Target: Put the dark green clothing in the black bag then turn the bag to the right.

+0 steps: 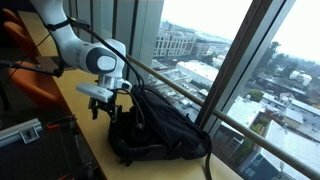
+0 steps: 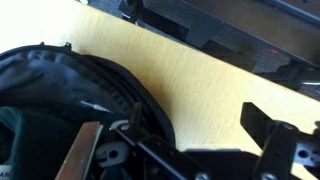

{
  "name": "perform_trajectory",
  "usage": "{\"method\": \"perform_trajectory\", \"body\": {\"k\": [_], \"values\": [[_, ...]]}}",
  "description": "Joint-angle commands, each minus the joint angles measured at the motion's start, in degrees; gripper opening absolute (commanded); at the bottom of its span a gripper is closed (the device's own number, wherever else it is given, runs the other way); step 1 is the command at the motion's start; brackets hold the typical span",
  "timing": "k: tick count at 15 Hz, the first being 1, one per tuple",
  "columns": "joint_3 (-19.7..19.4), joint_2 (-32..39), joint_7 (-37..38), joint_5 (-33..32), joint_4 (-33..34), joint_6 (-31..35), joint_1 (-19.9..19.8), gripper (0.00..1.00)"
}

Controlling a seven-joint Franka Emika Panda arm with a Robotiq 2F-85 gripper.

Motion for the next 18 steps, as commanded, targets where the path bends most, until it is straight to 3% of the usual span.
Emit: {"method": "perform_trajectory", "body": {"k": [1, 7, 18], "values": [[-0.39, 0.84, -2.95, 1.52, -1.02, 0.29, -0.83, 1.00], [-2.05, 1.98, -6.77, -0.52, -0.62, 2.78, -2.03, 1.00], [-1.08, 5.99, -12.87, -0.21, 0.21, 6.57, -2.12, 1.00]]}}
